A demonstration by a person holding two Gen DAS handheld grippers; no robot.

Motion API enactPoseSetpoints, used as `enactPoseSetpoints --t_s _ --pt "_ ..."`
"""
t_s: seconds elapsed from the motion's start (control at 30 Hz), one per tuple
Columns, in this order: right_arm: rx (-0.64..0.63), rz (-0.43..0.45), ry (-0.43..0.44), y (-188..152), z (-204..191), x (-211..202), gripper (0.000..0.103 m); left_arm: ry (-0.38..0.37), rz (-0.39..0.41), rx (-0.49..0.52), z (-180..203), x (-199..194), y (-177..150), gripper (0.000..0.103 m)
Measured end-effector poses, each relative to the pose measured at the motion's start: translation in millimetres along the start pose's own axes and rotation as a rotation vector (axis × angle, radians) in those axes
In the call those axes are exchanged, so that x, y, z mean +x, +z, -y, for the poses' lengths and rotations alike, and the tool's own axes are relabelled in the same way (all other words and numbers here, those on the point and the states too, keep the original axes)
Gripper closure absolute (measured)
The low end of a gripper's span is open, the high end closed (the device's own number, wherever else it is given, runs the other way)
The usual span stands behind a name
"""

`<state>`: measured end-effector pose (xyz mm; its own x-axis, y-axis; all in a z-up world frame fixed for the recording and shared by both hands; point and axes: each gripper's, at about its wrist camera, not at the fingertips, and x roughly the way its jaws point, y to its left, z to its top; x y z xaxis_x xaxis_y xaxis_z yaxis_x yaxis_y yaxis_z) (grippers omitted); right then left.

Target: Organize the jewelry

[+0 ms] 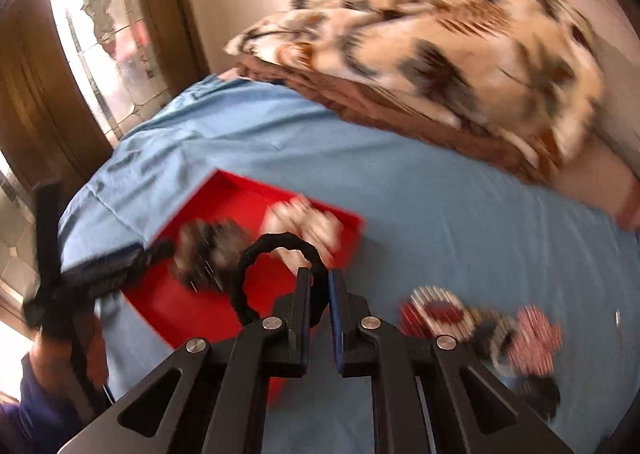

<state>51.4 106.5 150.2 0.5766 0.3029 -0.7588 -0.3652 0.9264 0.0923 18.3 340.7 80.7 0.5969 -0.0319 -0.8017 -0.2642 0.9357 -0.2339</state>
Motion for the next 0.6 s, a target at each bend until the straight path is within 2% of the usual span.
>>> enactPoseSetpoints --t_s 0.07,0.13,0.27,0.37,0.43,0.6 --pt "0.051 -0.009 -0.015 -25 25 -11 0.093 0.057 -0.065 0.066 15 22 1 0.03" --pt "0.094 -0.01 -0.03 -43 46 -21 0.093 0.144 -0.091 0.107 24 46 5 0.03" --pt "0.219 -0.002 -0.047 -80 89 -42 0.093 0.241 -0.036 0.117 30 65 25 0.03" --pt "0.298 0.003 -0.06 -106 117 -56 0.093 0.237 -0.022 0.127 35 63 47 0.03" --pt "0.348 0.005 -0.069 -121 134 -63 0.093 0.222 0.02 0.14 43 39 50 0.03" --pt "0.451 -0.003 -0.087 -157 166 -70 0.093 0.146 0.063 0.178 71 -20 32 0.028"
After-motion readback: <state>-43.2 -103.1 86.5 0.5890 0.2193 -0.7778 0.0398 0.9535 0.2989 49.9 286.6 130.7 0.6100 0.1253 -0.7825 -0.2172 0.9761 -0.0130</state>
